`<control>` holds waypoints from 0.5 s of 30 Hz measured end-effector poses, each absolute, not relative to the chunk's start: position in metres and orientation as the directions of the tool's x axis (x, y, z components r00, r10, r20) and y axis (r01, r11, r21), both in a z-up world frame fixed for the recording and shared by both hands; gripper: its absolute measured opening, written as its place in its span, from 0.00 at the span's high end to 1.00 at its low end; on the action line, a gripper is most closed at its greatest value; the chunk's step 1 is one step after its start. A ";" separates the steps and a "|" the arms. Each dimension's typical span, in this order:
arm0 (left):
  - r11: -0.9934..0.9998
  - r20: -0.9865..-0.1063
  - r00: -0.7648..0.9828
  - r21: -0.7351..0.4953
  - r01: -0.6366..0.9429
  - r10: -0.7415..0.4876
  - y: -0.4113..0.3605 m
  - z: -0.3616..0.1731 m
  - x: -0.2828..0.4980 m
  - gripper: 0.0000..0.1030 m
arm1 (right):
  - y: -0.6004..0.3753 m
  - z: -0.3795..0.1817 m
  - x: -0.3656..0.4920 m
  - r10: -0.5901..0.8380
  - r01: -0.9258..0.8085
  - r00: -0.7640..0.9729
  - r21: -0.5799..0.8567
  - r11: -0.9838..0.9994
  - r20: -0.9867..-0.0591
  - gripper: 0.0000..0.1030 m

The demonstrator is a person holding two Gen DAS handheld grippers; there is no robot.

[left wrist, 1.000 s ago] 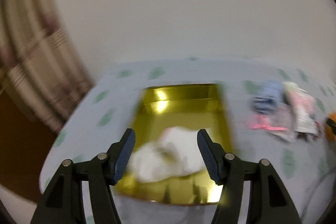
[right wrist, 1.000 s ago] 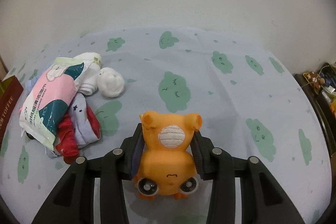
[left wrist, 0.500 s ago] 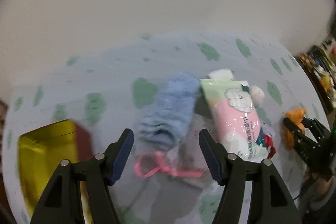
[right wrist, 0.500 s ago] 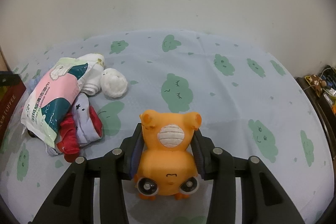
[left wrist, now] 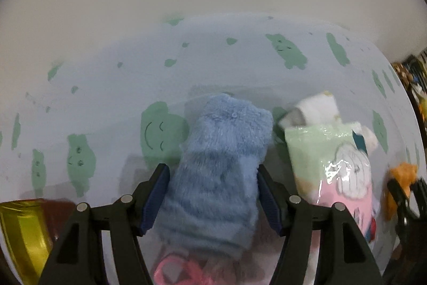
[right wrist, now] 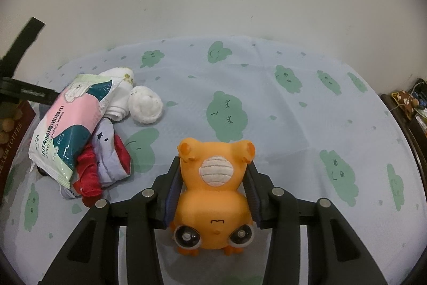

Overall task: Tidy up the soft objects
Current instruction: 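Grasp the blue towel with the left gripper while the right holds the plush, then carry the blue towel into the tin box and open the left gripper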

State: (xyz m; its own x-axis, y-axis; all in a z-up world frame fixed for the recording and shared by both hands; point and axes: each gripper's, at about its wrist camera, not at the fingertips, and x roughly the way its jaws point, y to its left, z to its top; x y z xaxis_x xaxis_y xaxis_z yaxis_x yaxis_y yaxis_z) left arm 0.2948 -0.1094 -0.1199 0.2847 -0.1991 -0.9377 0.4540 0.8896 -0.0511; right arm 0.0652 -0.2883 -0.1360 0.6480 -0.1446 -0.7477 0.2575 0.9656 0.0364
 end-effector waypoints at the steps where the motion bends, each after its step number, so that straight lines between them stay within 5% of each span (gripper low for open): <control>1: 0.897 -0.939 0.278 -0.063 0.438 -0.201 -0.108 -0.123 0.297 0.36 | -0.289 -0.136 0.065 -0.142 0.257 0.648 0.039 0.966 -0.748 0.60; 5: 0.908 -0.922 0.305 -0.099 0.407 -0.237 -0.100 -0.120 0.293 0.37 | -0.290 -0.137 0.067 -0.134 0.257 0.646 0.049 0.965 -0.752 0.60; 6: 0.911 -0.922 0.306 -0.103 0.400 -0.239 -0.097 -0.119 0.291 0.49 | -0.290 -0.137 0.067 -0.134 0.258 0.645 0.049 0.965 -0.752 0.60; 9: 0.911 -0.921 0.297 -0.123 0.394 -0.253 -0.091 -0.116 0.285 0.65 | -0.290 -0.138 0.067 -0.136 0.257 0.645 0.045 0.965 -0.752 0.60; 15: 0.916 -0.910 0.308 -0.153 0.371 -0.277 -0.080 -0.097 0.277 0.68 | -0.290 -0.138 0.067 -0.137 0.257 0.644 0.045 0.965 -0.753 0.60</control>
State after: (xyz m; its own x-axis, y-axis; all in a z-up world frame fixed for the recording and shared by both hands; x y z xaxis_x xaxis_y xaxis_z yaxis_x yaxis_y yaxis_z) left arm 0.2768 -0.0796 -0.0971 0.3083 -0.2773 -0.9100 0.3709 0.9159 -0.1535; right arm 0.0669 -0.2895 -0.1380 0.6442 -0.1365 -0.7525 0.2574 0.9653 0.0452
